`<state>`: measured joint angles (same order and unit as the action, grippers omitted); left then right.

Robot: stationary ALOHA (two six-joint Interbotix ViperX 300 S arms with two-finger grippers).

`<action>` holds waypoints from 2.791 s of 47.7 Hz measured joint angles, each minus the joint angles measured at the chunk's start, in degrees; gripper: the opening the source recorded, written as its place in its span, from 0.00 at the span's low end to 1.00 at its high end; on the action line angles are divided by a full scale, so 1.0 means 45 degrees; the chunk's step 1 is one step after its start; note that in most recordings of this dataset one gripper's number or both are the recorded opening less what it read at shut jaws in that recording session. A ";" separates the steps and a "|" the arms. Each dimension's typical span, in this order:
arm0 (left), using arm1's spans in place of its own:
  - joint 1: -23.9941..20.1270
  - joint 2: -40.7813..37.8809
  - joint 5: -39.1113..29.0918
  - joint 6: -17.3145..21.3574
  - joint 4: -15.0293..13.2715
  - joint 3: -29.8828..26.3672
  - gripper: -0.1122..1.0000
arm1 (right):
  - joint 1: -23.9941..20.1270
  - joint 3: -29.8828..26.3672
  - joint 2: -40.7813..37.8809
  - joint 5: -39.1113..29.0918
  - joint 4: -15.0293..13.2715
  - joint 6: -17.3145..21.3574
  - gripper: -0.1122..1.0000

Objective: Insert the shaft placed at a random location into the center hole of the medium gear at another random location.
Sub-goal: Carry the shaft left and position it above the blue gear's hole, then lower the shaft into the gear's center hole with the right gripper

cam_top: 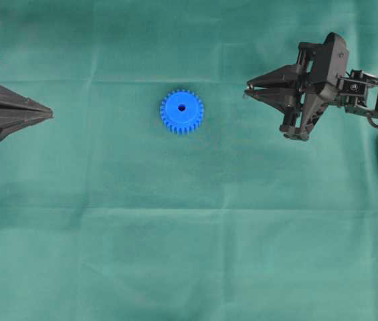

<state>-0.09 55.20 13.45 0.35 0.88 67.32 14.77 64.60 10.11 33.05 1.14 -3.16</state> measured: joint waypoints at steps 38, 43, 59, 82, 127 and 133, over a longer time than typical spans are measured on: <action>0.0000 -0.0039 0.0000 -0.0039 0.0000 -0.0020 0.10 | -0.0449 -0.1426 -0.1211 -0.0176 0.0000 -0.0020 0.22; 0.0000 -0.0020 0.0000 -0.0039 0.0000 -0.0020 0.10 | -0.0625 -0.2012 -0.1680 -0.0391 0.0000 -0.0020 0.22; 0.0000 -0.0039 0.0000 -0.0039 0.0000 -0.0020 0.10 | -0.0996 -0.3848 -0.2832 -0.1094 0.0000 -0.0020 0.22; 0.0000 -0.0039 0.0000 -0.0039 0.0000 -0.0020 0.10 | -0.1191 -0.5137 -0.3672 -0.1543 0.0000 -0.0020 0.22; 0.0000 -0.0039 0.0078 -0.0039 0.0000 -0.0020 0.10 | -0.1191 -0.5156 -0.4297 -0.1543 0.0000 -0.0020 0.22; 0.0000 -0.0039 0.0098 -0.0039 0.0000 0.0000 0.10 | -0.1211 -0.5156 -0.4316 -0.1523 0.0020 0.0000 0.22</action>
<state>-0.09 55.02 13.89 0.18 0.88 67.32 9.32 41.40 -9.32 26.19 1.23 -3.16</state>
